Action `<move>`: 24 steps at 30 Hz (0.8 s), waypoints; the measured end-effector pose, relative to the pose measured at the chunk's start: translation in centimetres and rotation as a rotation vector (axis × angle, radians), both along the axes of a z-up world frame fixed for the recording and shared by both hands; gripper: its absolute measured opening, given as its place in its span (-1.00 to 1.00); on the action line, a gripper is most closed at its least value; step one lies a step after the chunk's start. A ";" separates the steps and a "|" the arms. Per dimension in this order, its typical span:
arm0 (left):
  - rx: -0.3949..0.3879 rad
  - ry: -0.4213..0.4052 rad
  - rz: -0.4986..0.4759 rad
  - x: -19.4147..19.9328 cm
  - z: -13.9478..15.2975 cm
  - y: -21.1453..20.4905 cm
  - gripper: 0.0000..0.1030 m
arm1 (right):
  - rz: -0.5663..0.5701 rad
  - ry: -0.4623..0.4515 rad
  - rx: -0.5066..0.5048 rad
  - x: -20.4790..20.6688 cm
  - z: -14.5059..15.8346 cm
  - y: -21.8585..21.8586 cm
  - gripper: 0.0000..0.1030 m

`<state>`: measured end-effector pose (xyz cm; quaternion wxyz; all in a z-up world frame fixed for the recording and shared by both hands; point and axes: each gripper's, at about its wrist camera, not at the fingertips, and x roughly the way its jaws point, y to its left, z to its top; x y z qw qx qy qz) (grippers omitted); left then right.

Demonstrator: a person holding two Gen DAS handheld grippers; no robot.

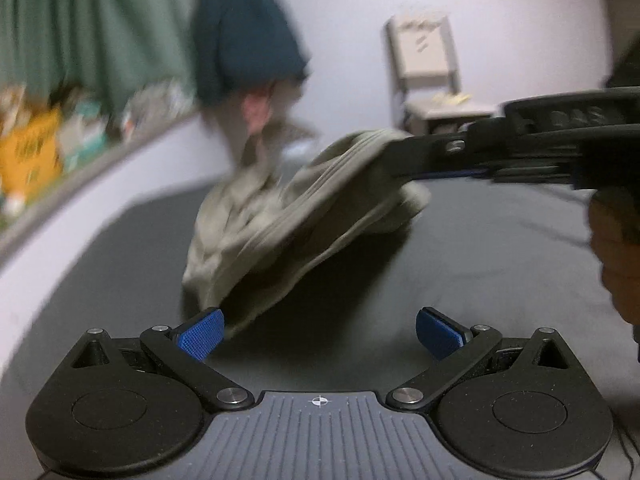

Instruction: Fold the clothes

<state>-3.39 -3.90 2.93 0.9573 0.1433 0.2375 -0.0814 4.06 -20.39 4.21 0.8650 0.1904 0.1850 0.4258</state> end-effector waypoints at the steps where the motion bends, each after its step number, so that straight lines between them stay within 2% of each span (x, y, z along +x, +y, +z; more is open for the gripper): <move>1: 0.010 -0.042 -0.042 -0.5 0.5 -0.5 1.00 | 0.020 0.001 0.031 0.0 0.3 -0.5 -0.81; 2: 0.020 -0.083 -0.083 -1.0 0.9 -0.9 1.00 | 0.040 0.003 0.062 0.0 0.7 -1.0 -0.81; 4: 0.076 -0.118 -0.167 -1.6 1.3 -2.1 0.99 | 0.077 -0.025 0.063 -0.4 1.1 -1.3 -0.81; 6: 0.167 -0.129 -0.240 -2.2 0.9 -3.5 0.91 | 0.115 -0.033 0.073 -0.7 1.3 -1.4 -0.81; 9: 0.212 -0.115 -0.309 -2.7 0.7 -4.6 0.84 | 0.149 -0.026 0.072 -1.1 1.5 -1.4 -0.81; 11: 0.218 -0.097 -0.316 -2.6 1.0 -5.0 0.66 | 0.139 -0.045 0.039 -1.4 1.6 -1.2 -0.80; 13: 0.224 -0.079 -0.323 -2.4 1.2 -5.4 0.26 | 0.128 -0.052 0.010 -1.6 1.5 -0.9 -0.80; 15: 0.219 -0.054 -0.311 -2.2 1.5 -5.5 0.07 | 0.109 -0.036 0.010 -1.5 1.3 -0.9 -0.80; 19: 0.221 -0.035 -0.286 -2.2 1.7 -5.8 0.07 | 0.071 -0.012 0.017 -1.0 1.1 -0.9 -0.80; 24: 0.290 -0.128 -0.322 -3.6 1.3 -6.9 0.08 | 0.042 -0.008 0.005 -0.7 0.9 -0.8 -0.80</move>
